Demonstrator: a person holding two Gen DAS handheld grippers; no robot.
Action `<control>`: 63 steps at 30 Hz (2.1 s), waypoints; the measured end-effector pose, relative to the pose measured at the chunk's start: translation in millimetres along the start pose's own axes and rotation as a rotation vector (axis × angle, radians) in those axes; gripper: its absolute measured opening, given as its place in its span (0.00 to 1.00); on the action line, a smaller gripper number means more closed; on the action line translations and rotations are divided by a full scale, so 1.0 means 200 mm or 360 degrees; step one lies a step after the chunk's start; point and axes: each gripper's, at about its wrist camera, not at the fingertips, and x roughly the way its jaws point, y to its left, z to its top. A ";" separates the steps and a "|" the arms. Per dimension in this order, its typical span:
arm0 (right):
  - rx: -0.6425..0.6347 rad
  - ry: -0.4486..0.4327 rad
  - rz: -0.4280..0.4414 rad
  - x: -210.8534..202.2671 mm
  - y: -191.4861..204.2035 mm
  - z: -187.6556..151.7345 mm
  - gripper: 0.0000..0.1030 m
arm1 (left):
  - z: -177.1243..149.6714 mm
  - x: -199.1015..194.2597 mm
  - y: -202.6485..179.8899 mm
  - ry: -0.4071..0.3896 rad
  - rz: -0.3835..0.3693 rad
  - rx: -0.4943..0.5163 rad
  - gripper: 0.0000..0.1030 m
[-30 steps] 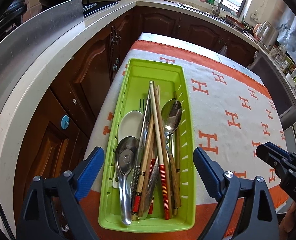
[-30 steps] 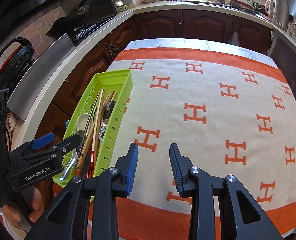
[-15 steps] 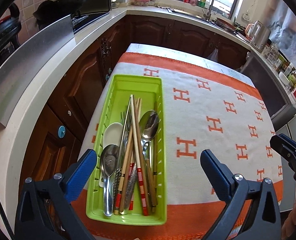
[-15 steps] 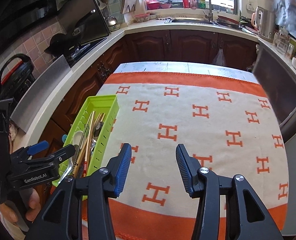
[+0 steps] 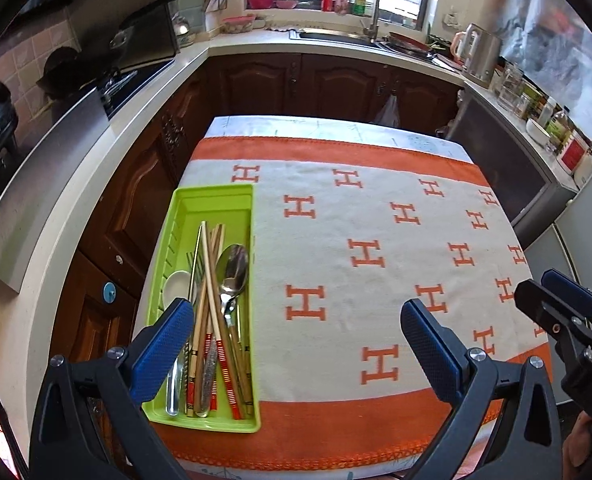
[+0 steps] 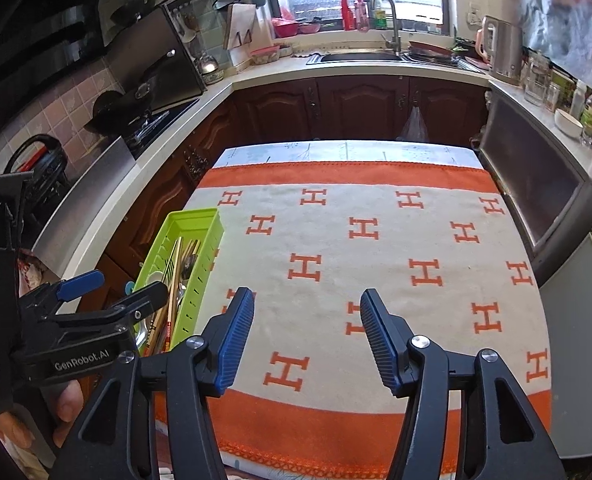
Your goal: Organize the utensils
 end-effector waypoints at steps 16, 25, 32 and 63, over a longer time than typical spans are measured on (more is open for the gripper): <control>0.0057 -0.0076 -0.0054 -0.14 -0.22 -0.07 0.66 | 0.00 -0.05 -0.24 -0.0013 0.0068 0.0013 0.99; 0.0063 -0.0077 -0.0039 -0.15 -0.23 -0.07 0.67 | 0.00 -0.06 -0.30 -0.0017 0.0082 0.0062 0.99; 0.0063 -0.0077 -0.0040 -0.15 -0.23 -0.07 0.67 | 0.00 -0.06 -0.31 -0.0016 0.0075 0.0072 0.99; 0.0063 -0.0080 -0.0037 -0.14 -0.23 -0.06 0.67 | 0.00 -0.08 -0.31 -0.0033 0.0076 0.0067 0.99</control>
